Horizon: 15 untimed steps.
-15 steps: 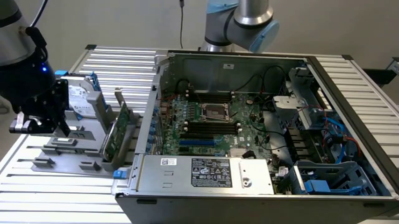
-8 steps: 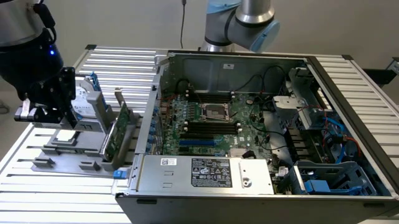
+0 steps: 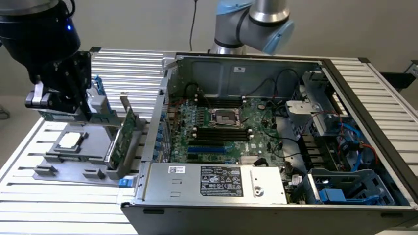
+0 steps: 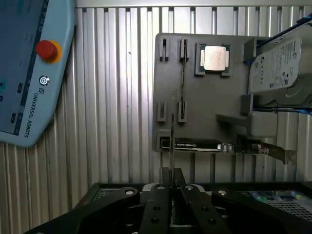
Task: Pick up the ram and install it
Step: 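Pick up the ram and move it above insertion slot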
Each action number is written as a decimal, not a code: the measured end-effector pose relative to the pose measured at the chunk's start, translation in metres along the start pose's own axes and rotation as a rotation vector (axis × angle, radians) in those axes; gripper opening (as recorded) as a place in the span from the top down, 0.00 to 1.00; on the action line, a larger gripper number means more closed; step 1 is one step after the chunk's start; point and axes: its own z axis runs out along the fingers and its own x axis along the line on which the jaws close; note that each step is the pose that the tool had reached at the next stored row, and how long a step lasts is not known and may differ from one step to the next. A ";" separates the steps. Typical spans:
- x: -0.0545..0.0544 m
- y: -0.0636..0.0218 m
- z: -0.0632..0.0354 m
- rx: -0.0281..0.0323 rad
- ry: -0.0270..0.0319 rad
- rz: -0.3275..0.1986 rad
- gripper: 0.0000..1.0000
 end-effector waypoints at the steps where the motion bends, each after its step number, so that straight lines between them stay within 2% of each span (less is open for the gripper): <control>1: 0.000 -0.0043 -0.0048 0.0000 -0.0001 0.000 0.86; 8: -0.001 -0.0349 -0.0354 -0.0008 -0.0001 0.000 0.86; 15: -0.004 -0.0664 -0.0422 -0.0009 -0.0001 0.000 0.86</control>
